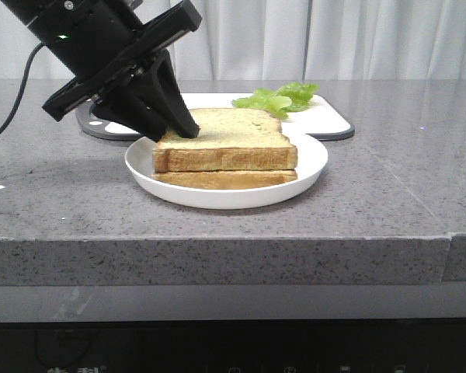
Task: Left arm grabs bread, right arm adds lettuce
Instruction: 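Grasp the top bread slice with the left gripper and lift it off the plate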
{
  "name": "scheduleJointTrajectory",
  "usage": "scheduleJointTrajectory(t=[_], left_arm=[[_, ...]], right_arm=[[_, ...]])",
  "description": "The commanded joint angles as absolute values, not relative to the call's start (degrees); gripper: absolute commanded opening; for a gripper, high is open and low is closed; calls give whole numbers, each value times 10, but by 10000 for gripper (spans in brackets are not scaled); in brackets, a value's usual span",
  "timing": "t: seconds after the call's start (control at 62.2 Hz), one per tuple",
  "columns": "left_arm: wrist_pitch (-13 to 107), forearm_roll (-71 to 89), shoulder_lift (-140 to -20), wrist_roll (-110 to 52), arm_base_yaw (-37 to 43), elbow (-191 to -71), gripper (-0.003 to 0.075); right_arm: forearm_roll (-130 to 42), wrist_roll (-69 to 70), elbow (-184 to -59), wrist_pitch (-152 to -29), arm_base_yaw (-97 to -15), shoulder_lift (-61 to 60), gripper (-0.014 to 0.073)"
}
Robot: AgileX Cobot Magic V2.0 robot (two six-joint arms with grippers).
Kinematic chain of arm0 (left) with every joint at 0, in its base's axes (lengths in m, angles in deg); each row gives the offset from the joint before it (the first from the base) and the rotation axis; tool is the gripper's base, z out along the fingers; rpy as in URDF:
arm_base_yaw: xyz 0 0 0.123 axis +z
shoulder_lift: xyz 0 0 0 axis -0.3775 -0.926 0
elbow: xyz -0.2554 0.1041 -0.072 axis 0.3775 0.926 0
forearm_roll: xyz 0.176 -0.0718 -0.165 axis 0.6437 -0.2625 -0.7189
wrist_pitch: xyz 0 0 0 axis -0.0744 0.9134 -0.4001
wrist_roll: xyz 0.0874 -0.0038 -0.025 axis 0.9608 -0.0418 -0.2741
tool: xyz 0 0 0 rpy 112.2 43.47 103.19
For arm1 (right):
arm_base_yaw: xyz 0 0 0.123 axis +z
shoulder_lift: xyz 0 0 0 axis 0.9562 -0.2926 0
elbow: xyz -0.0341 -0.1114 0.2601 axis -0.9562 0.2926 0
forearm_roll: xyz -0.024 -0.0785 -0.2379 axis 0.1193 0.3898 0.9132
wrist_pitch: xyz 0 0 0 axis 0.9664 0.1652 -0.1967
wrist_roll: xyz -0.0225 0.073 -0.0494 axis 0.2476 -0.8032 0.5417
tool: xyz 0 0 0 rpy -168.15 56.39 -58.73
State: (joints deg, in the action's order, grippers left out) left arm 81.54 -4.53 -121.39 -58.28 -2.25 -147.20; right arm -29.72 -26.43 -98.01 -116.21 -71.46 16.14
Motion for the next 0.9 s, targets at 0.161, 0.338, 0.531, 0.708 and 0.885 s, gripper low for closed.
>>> scheduleJointTrajectory(t=[0.161, 0.338, 0.531, 0.708, 0.885], left_arm=[[822, -54, -1169, -581, -26, -1491, -20], [822, -49, -1116, -579, -26, -1495, -20], [829, -8, -1026, -579, -26, -1493, -20], [808, 66, -923, -597, -26, -1464, -20], [804, 139, -832, -651, 1, -1399, -20]], right_arm=[[-297, -261, -999, -1132, -718, 160, 405], [-297, -261, -999, -1132, -718, 160, 405], [-297, -261, -999, -1131, -718, 160, 405], [-298, -261, -998, -1131, -718, 160, 405], [-312, -261, -998, -1131, -718, 160, 405]])
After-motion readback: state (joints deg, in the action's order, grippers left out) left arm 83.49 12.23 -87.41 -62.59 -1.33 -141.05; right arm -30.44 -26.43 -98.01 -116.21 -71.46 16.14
